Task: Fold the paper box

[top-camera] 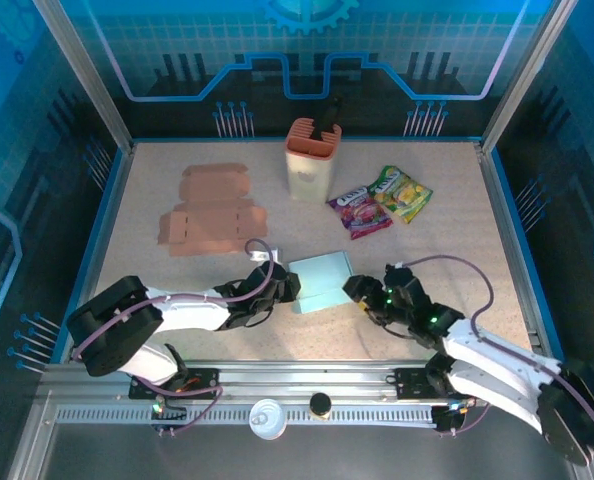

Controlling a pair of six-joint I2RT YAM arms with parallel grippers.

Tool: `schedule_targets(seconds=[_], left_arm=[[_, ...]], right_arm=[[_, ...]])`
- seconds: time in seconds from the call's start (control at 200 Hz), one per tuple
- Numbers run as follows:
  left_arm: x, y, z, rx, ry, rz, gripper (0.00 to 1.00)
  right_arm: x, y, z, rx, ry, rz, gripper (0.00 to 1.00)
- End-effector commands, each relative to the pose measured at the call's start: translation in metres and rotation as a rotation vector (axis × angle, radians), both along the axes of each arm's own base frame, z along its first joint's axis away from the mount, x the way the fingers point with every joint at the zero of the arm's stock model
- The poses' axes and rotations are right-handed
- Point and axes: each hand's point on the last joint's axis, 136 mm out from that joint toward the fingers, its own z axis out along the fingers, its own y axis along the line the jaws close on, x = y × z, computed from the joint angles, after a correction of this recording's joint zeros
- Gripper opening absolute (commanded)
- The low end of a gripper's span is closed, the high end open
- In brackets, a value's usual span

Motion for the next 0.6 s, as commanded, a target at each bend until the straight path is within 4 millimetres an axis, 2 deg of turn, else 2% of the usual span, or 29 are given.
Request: schedule_targets(seconds=[0.0,0.105,0.27,0.405,0.595], left_arm=[[-0.008,0.015,-0.02,0.057,0.038,0.005,0.18],[-0.009,0.017,-0.02,0.057,0.033,0.011,0.17],[-0.01,0.019,-0.021,0.055,0.028,0.015,0.16],[-0.01,0.021,-0.021,0.052,0.026,0.019,0.16],[-0.011,0.026,-0.026,0.048,0.03,0.03,0.16]], right_arm=[[-0.005,-0.022,0.013,-0.166,-0.077,0.124,0.78],[0.003,-0.04,0.028,-0.229,-0.12,0.163,0.83],[0.024,-0.046,0.038,-0.211,-0.131,0.251,0.86],[0.041,-0.038,0.023,-0.206,-0.092,0.34,0.86],[0.052,-0.02,0.002,-0.163,-0.057,0.43,0.85]])
